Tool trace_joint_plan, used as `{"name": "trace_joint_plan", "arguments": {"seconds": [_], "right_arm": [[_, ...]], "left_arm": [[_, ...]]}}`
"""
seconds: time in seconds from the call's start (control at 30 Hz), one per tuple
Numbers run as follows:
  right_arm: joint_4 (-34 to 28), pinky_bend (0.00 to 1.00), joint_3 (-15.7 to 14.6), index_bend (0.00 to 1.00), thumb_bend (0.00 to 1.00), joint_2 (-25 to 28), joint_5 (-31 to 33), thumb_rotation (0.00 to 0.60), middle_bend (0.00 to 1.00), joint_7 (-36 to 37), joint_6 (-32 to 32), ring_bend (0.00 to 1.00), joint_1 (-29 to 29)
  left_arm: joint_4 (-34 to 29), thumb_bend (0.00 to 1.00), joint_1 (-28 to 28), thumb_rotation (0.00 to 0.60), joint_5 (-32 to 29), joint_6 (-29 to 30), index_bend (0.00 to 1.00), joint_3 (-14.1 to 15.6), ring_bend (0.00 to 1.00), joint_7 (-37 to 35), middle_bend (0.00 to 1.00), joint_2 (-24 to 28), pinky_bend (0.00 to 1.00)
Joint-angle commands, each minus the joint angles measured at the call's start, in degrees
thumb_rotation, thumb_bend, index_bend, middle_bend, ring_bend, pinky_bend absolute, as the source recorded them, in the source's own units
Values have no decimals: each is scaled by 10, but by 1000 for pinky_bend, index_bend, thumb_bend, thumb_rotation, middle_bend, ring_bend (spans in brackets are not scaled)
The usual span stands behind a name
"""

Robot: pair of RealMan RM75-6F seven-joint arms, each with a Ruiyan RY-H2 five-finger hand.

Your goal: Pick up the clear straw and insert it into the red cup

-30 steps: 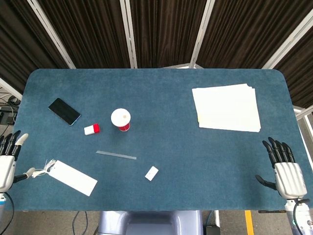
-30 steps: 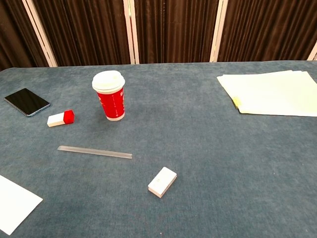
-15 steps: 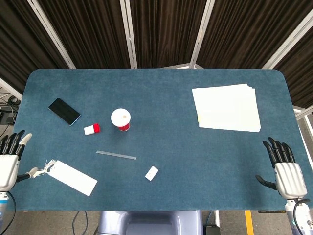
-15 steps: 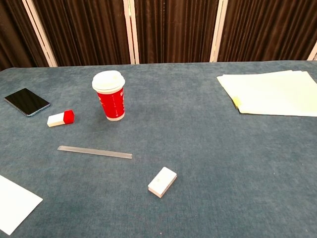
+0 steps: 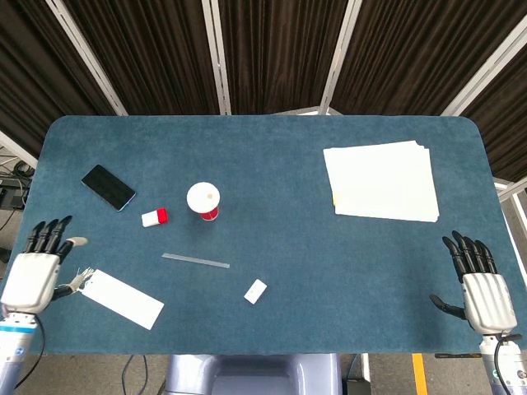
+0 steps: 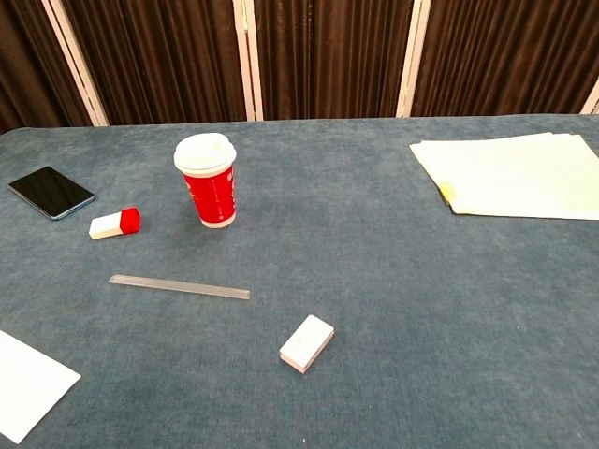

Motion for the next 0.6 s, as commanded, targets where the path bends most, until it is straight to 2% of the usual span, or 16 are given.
{"name": "trace_joint_plan", "arguments": {"seconds": [0.03, 0.23, 0.47, 0.6], "right_arm": [[-1, 0, 0, 0, 118, 1, 2, 600, 0, 1, -1, 0, 0], [-3, 0, 1, 0, 118, 2, 6, 600, 0, 8, -5, 0, 0], [-5, 0, 3, 0, 119, 4, 15, 600, 0, 16, -11, 0, 2], [-6, 0, 5, 0, 120, 5, 20, 600, 0, 20, -16, 0, 3]], "left_arm": [[-24, 294, -29, 600, -18, -42, 413, -8, 0, 40, 0, -21, 0], [-30, 329, -74, 600, -75, -99, 479, -31, 0, 100, 0, -74, 0], [-7, 333, -139, 600, -172, -164, 488, -70, 0, 172, 4, -148, 0], [10, 334, -167, 600, -210, -179, 493, -81, 0, 205, 12, -184, 0]]}}
